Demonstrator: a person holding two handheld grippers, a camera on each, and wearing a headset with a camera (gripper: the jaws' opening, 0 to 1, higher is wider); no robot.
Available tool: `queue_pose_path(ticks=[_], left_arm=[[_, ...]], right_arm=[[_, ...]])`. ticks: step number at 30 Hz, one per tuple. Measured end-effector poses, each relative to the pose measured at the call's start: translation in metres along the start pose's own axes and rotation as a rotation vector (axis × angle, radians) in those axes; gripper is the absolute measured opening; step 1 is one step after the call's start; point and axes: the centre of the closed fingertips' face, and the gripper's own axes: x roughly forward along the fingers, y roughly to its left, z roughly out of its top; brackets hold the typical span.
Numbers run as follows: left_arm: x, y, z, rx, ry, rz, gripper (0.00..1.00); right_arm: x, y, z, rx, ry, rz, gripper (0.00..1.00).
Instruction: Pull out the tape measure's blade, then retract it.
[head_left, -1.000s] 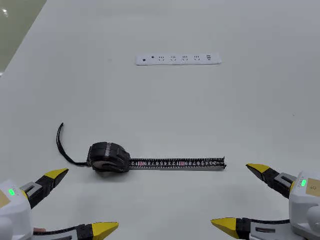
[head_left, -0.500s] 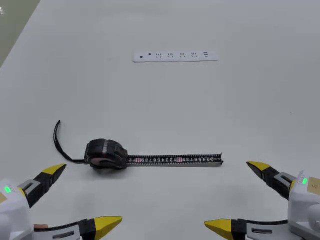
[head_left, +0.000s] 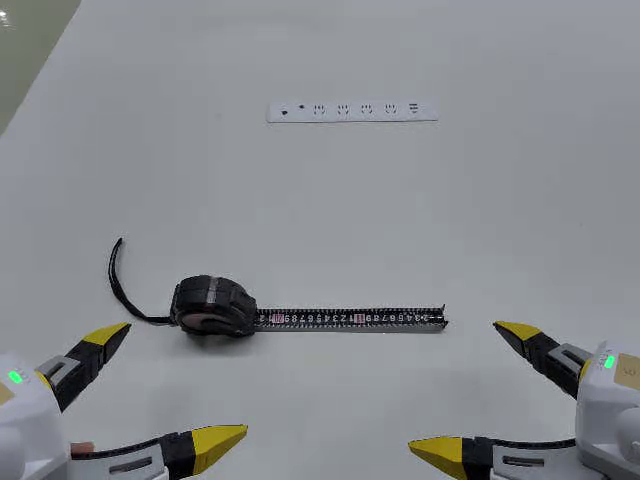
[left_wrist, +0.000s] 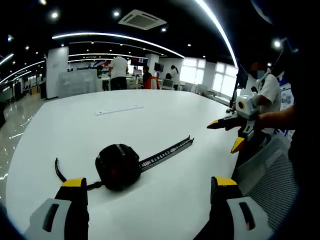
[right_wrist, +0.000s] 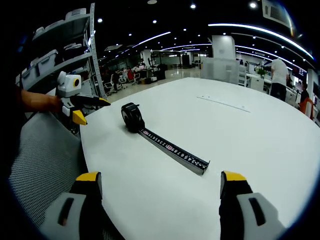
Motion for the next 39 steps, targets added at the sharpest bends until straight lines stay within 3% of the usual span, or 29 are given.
queue_pose_path(ticks=[26, 34, 39], left_arm=[[0.006, 0.001, 0.01, -0.011, -0.012, 0.05, 1.0], [0.012, 0.002, 0.012, -0.025, -0.011, 0.092, 1.0], [0.016, 0.007, 0.014, -0.033, -0.014, 0.144, 1.0]], right_arm=[[0.001, -0.002, 0.002, -0.013, 0.002, 0.011, 0.98], [0.002, -0.01, 0.002, -0.052, 0.014, 0.025, 0.96], [0.002, -0.015, 0.004, -0.078, 0.019, 0.046, 0.92]])
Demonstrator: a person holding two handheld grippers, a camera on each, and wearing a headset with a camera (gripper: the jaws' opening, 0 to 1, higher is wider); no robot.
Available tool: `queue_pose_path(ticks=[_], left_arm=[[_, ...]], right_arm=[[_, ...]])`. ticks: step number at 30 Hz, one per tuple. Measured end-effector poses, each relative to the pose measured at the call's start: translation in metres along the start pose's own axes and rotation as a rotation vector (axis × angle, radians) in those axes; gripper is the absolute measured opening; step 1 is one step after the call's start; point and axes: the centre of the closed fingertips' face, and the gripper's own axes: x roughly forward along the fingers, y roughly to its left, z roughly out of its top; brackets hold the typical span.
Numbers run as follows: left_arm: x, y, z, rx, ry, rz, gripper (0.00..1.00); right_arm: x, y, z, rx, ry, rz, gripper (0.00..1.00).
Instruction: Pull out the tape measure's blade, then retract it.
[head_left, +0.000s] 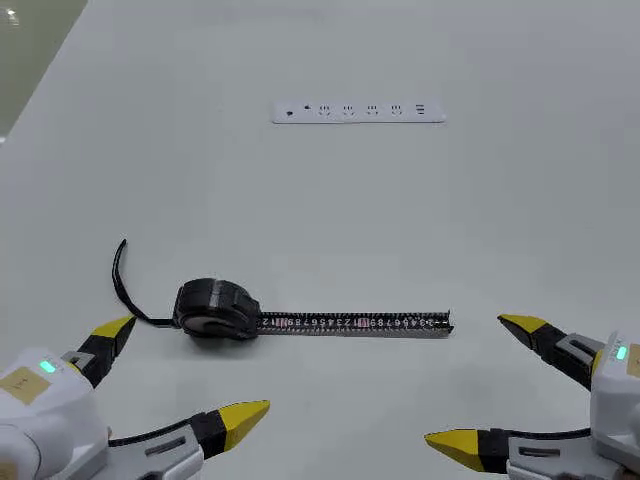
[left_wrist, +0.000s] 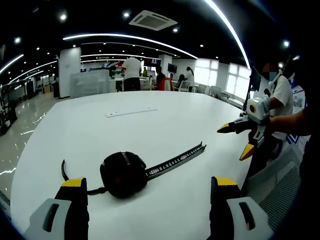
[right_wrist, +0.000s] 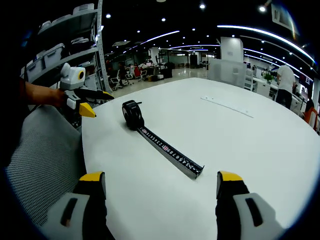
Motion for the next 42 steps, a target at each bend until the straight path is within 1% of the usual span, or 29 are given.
queue_pose_path(ticks=[3, 7, 9, 14, 16, 22, 28, 33, 36, 38, 42], left_arm=[[0.003, 0.003, 0.001, -0.015, -0.001, 0.027, 1.0], [0.007, 0.005, 0.003, -0.039, -0.011, 0.043, 1.0], [0.009, 0.006, 0.002, -0.042, -0.004, 0.059, 1.0], [0.014, 0.012, 0.0, -0.048, 0.012, 0.109, 1.0], [0.016, 0.012, -0.001, -0.05, 0.019, 0.116, 1.0], [0.023, 0.013, -0.004, -0.058, 0.036, 0.139, 1.0], [0.03, 0.018, -0.012, -0.072, 0.07, 0.172, 0.99], [0.032, 0.025, -0.015, -0.089, 0.082, 0.208, 0.99], [0.035, 0.027, -0.018, -0.113, 0.093, 0.211, 0.97], [0.036, 0.029, -0.019, -0.12, 0.096, 0.22, 0.96], [0.04, 0.032, -0.019, -0.138, 0.101, 0.234, 0.95]], right_arm=[[0.001, -0.004, -0.001, -0.008, 0.007, 0.013, 0.91], [0.002, -0.007, -0.003, -0.025, 0.016, 0.029, 0.89], [0.003, -0.01, -0.005, -0.037, 0.024, 0.039, 0.87], [0.005, -0.014, -0.013, -0.123, 0.068, 0.068, 0.82], [0.007, -0.016, -0.016, -0.131, 0.077, 0.072, 0.79], [0.01, -0.024, -0.016, -0.161, 0.082, 0.083, 0.73], [0.017, -0.032, -0.018, -0.212, 0.092, 0.102, 0.66], [0.025, -0.038, -0.019, -0.234, 0.095, 0.121, 0.59], [0.03, -0.04, -0.019, -0.25, 0.1, 0.139, 0.55], [0.032, -0.041, -0.02, -0.261, 0.107, 0.149, 0.53], [0.037, -0.042, -0.019, -0.278, 0.112, 0.16, 0.48]])
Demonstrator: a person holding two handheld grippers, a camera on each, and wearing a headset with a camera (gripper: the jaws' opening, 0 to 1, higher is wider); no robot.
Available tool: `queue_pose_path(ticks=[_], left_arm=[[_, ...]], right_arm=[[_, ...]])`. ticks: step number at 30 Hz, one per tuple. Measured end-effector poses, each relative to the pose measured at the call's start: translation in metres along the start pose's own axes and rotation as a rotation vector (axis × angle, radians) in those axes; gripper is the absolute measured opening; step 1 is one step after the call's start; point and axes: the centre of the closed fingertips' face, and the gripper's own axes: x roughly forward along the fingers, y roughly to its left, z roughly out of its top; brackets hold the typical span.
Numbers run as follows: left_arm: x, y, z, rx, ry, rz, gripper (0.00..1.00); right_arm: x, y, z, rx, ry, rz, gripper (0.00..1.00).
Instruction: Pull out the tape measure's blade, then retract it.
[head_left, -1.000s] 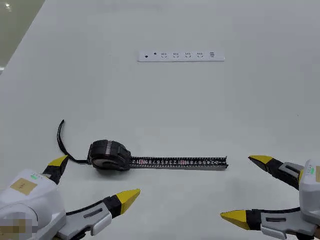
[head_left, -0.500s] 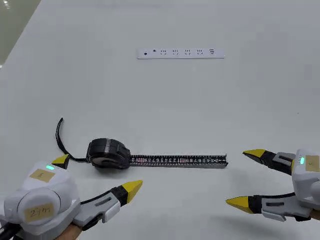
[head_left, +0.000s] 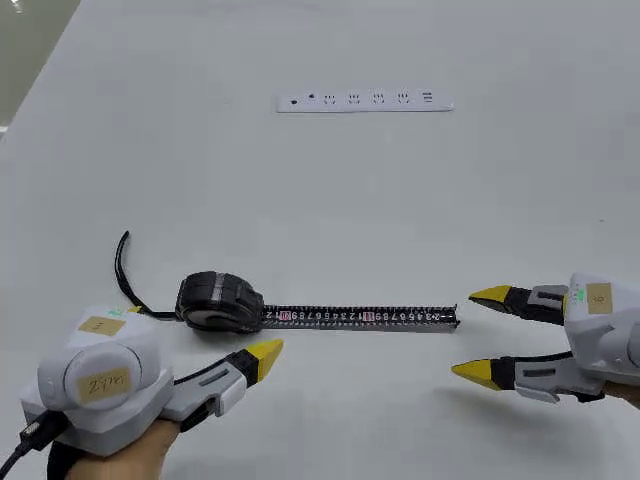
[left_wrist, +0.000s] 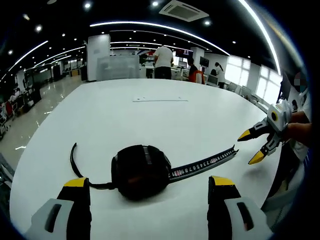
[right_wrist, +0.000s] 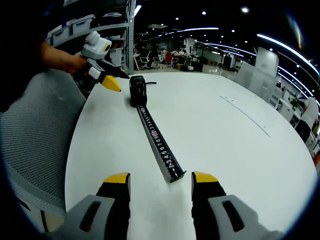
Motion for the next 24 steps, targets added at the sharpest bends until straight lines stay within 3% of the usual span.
queue_pose_path(ticks=[13, 24], left_arm=[[0.02, 0.008, 0.006, -0.029, 0.011, 0.034, 0.89], [0.031, 0.015, 0.002, -0.087, 0.034, 0.068, 0.8]], right_arm=[[0.015, -0.012, -0.001, -0.036, 0.013, 0.028, 0.36], [0.03, -0.018, -0.009, -0.039, 0.022, 0.062, 0.24]])
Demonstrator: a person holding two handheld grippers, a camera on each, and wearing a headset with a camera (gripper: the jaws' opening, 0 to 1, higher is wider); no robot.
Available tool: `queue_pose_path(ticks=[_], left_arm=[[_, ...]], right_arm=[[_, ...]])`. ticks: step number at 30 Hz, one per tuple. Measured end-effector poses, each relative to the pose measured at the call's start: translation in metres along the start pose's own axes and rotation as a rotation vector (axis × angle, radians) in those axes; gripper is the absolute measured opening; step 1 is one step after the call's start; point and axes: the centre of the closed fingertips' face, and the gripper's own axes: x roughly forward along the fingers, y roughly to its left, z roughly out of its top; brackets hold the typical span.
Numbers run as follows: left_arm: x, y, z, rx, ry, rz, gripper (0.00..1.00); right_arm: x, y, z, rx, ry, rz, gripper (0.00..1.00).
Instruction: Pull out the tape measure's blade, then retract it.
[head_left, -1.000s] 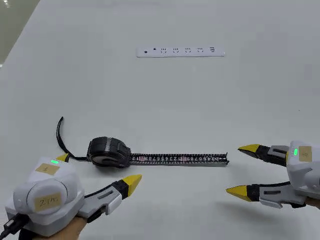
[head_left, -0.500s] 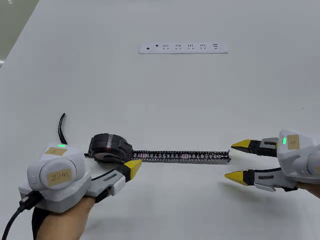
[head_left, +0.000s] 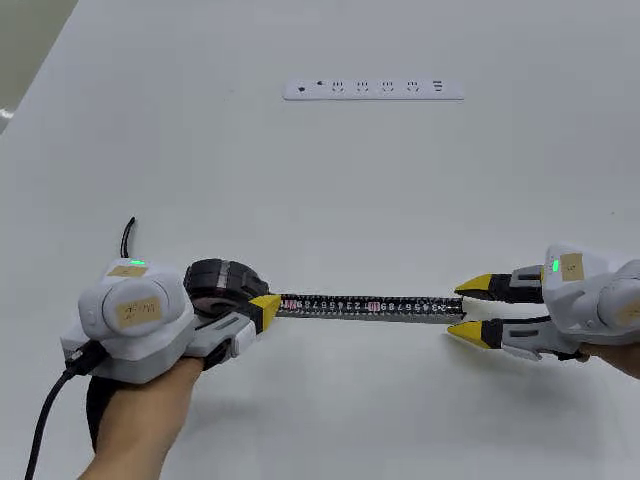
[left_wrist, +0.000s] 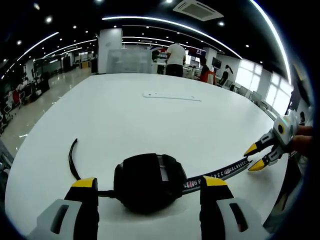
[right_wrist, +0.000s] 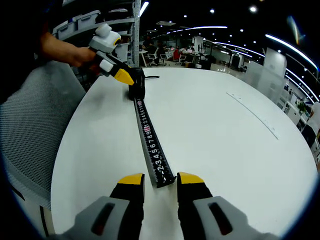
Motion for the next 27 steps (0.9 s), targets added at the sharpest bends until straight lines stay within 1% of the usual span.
queue_pose_path(ticks=[6, 9, 14, 18, 20, 21, 23, 27], left_arm=[[0.006, 0.003, -0.001, -0.032, 0.011, 0.021, 0.75], [0.01, 0.003, -0.001, -0.043, 0.015, 0.025, 0.74], [0.014, 0.004, -0.004, -0.061, 0.024, 0.038, 0.7], [0.017, 0.003, -0.006, -0.079, 0.029, 0.041, 0.69], [0.018, 0.0, -0.008, -0.089, 0.032, 0.035, 0.67], [0.019, -0.001, -0.008, -0.09, 0.034, 0.033, 0.65], [0.018, 0.0, -0.008, -0.089, 0.03, 0.046, 0.65], [0.018, -0.001, -0.009, -0.079, 0.028, 0.052, 0.65]], right_arm=[[0.003, -0.003, 0.0, 0.024, -0.015, -0.001, 0.18], [0.004, -0.003, 0.0, 0.03, -0.013, -0.001, 0.16], [0.003, -0.002, 0.0, 0.02, -0.007, -0.001, 0.14], [0.003, -0.002, 0.0, 0.027, -0.002, -0.003, 0.13], [0.003, -0.002, 0.0, 0.029, -0.001, -0.002, 0.13], [0.003, -0.002, 0.0, 0.031, 0.0, -0.002, 0.13], [0.002, -0.001, -0.001, 0.033, 0.002, 0.003, 0.13], [0.002, -0.001, -0.001, 0.032, 0.004, 0.003, 0.13]])
